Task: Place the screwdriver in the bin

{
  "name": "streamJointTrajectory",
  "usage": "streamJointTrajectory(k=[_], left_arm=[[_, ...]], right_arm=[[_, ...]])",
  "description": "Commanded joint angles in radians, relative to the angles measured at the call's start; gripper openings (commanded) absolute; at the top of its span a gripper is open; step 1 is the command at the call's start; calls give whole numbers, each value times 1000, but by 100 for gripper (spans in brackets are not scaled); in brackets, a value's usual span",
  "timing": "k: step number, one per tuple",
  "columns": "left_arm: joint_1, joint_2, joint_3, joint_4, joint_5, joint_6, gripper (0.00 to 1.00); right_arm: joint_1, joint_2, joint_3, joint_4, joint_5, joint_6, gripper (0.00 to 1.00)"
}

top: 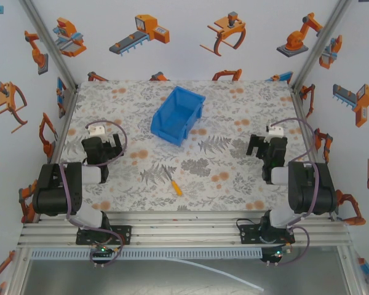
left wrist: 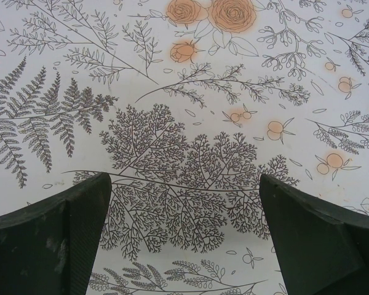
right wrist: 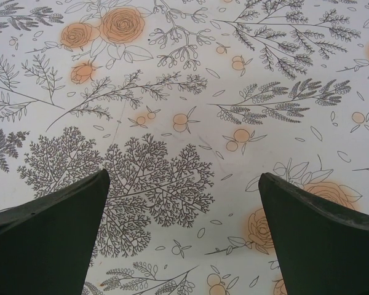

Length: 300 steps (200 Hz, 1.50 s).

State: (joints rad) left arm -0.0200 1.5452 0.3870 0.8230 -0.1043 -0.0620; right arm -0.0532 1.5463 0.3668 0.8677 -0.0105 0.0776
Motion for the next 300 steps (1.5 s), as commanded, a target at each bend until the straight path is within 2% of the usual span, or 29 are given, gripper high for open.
streamJointTrajectory(k=[1,75,125,145,169,191,203,215,226,234,240,247,257,270,279,300], left_arm=[[-4,-1,17,24,14,17,97],[-5,-15,34,-8,38,27,97],[-71,-134,253,-505,8,103,97],[-84,-158,382,-772,4,100,97],[-93,-237,454,-959,21,124,97],[-101,-292,561,-1205,125,178,97],[-102,-308,630,-1360,211,208,97],[-101,-322,686,-1488,280,232,97],[-103,-336,720,-1578,337,249,97],[-102,-345,737,-1633,382,266,97],[-103,-353,745,-1664,411,276,97],[-103,-358,749,-1693,433,285,97],[-104,-361,755,-1728,446,288,97],[-106,-352,763,-1764,444,285,97],[-106,-345,766,-1779,434,278,97],[-107,-342,773,-1791,418,270,97]], right_arm=[[-5,-2,20,7,10,-1,99],[-5,-15,24,-6,48,18,99],[-3,-188,44,-183,119,34,99],[-2,-276,100,-346,144,56,99],[-4,-360,233,-633,147,133,99],[4,-382,435,-974,9,262,99],[9,-386,521,-1082,-69,378,99],[4,-404,547,-1100,-145,534,99],[-1,-427,533,-1061,-341,485,99],[1,-439,482,-949,-488,506,99],[3,-440,451,-904,-519,561,99],[15,-432,458,-961,-500,585,99],[76,-413,520,-1125,-424,506,99],[240,-403,587,-1290,-212,398,99],[346,-391,625,-1368,-108,361,99],[507,-368,664,-1454,-14,366,97]])
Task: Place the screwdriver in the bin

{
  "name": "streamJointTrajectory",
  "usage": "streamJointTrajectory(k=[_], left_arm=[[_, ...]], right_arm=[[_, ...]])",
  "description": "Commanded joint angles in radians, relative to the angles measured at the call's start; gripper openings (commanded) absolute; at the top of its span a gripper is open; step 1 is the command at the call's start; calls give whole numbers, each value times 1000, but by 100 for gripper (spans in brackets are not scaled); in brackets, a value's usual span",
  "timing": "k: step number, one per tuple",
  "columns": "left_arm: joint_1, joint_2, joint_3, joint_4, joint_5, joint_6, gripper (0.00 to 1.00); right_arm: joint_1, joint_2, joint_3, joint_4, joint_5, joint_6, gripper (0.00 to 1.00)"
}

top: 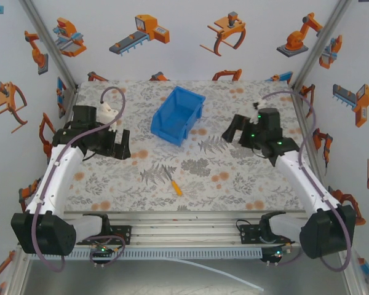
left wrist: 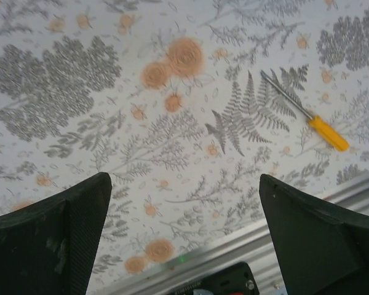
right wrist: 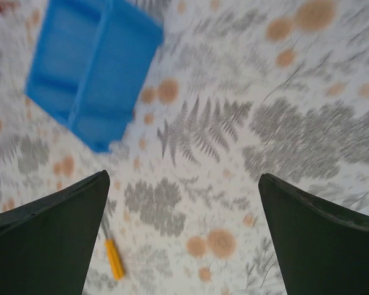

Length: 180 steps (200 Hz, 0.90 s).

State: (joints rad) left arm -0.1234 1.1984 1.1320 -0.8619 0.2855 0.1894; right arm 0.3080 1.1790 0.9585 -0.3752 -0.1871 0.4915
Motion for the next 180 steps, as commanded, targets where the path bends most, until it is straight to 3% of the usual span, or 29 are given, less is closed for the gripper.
streamJointTrajectory(k=[1,27,73,107,180], left_arm=[[-4,4,28,-106,28,18,97],[-5,7,30,-106,32,-9,97],[-7,22,19,-99,29,-63,97],[-8,20,37,-104,29,-57,97],[-9,39,173,-161,58,-16,97]], right_arm=[[152,-1,73,-212,166,-46,96],[333,25,66,-215,224,-35,88],[566,220,120,-204,265,25,78],[629,334,113,-93,196,74,60],[722,511,202,-57,198,64,63]])
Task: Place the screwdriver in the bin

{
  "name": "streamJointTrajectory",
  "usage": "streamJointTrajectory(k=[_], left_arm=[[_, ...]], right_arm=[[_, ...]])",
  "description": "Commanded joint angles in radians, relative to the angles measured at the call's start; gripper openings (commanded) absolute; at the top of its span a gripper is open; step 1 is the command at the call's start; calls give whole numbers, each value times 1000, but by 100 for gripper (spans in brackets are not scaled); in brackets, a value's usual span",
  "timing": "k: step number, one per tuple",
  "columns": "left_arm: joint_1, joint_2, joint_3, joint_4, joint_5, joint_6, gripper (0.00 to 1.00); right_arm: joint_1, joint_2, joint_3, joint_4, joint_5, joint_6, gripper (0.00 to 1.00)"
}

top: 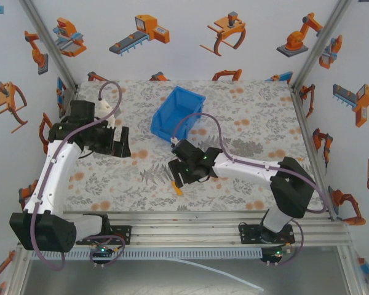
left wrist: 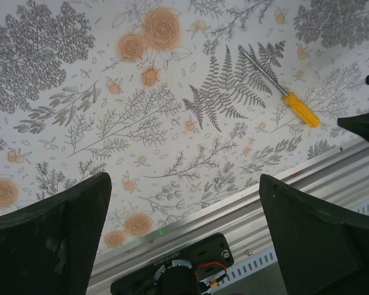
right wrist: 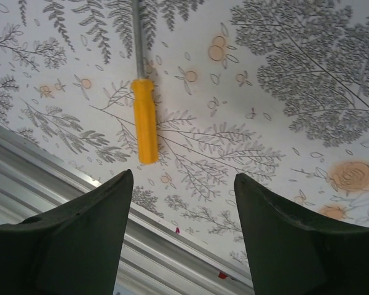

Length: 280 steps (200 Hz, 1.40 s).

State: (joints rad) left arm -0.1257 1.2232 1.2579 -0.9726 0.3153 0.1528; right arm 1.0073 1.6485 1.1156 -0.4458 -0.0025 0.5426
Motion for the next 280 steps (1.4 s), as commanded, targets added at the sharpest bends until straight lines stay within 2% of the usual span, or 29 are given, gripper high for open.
streamJointTrajectory(k=[1,94,162,216,226,280], left_arm=[[-6,14,46,-50,28,21,97],[-6,-24,-9,-36,17,5,97],[-6,-23,-15,-23,21,-9,97],[-5,-23,-23,-19,24,-18,97],[-5,-22,-23,-19,26,-19,97],[-2,-18,-23,-17,26,-23,97]], right_arm=[[24,44,45,13,15,13,63],[98,208,133,-13,113,5,60],[105,244,130,-19,147,28,48],[114,257,117,-2,145,34,44],[116,260,116,1,139,35,39],[119,233,85,14,158,36,26]])
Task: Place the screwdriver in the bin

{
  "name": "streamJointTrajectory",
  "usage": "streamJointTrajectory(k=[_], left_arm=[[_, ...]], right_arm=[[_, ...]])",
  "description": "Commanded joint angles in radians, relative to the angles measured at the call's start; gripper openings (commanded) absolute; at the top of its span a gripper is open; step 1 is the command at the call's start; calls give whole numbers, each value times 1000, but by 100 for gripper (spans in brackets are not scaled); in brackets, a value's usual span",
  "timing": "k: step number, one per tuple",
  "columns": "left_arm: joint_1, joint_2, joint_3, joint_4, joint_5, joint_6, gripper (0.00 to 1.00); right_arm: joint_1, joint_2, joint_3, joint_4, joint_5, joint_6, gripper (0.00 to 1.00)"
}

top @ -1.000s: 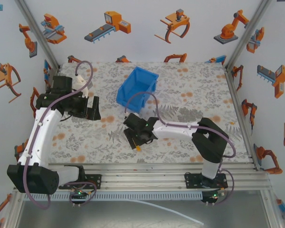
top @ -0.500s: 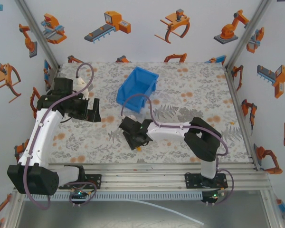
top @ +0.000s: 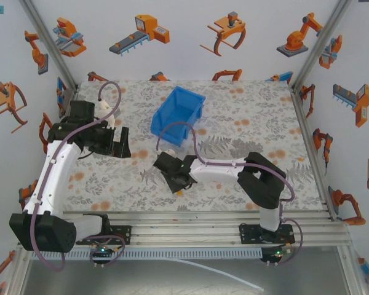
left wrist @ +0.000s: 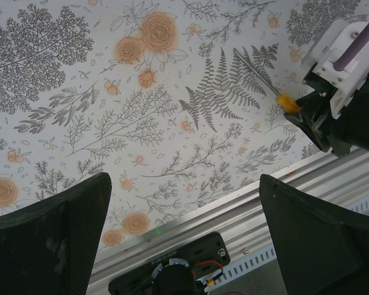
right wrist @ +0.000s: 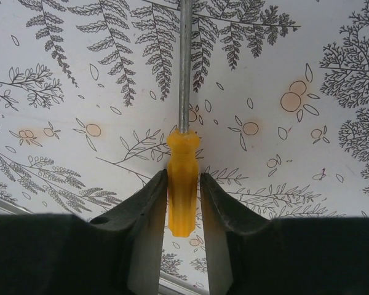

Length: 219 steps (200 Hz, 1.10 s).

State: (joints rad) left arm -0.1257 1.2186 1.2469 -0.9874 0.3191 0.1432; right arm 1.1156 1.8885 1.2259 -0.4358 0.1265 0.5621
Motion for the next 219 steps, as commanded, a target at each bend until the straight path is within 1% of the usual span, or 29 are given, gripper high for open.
streamJointTrajectory(k=[1,54,115,139,168,194,219], left_arm=[[-2,-14,-13,-2,22,-14,97],[8,-10,-5,3,4,-16,97],[28,-4,8,-3,4,-16,97],[37,-6,8,-1,4,-16,97],[43,-17,-1,3,6,-15,97],[46,-26,-10,4,20,-23,97],[48,-35,-11,7,33,-29,97]], right_arm=[[11,-7,-26,4,29,16,26],[10,-68,-30,-16,49,-29,23],[11,-156,9,-88,33,-65,22],[9,-167,84,-161,41,-100,22],[-8,-149,220,-254,55,-153,22],[-57,-100,357,-327,47,-189,21],[-117,-48,481,-353,30,-212,22]])
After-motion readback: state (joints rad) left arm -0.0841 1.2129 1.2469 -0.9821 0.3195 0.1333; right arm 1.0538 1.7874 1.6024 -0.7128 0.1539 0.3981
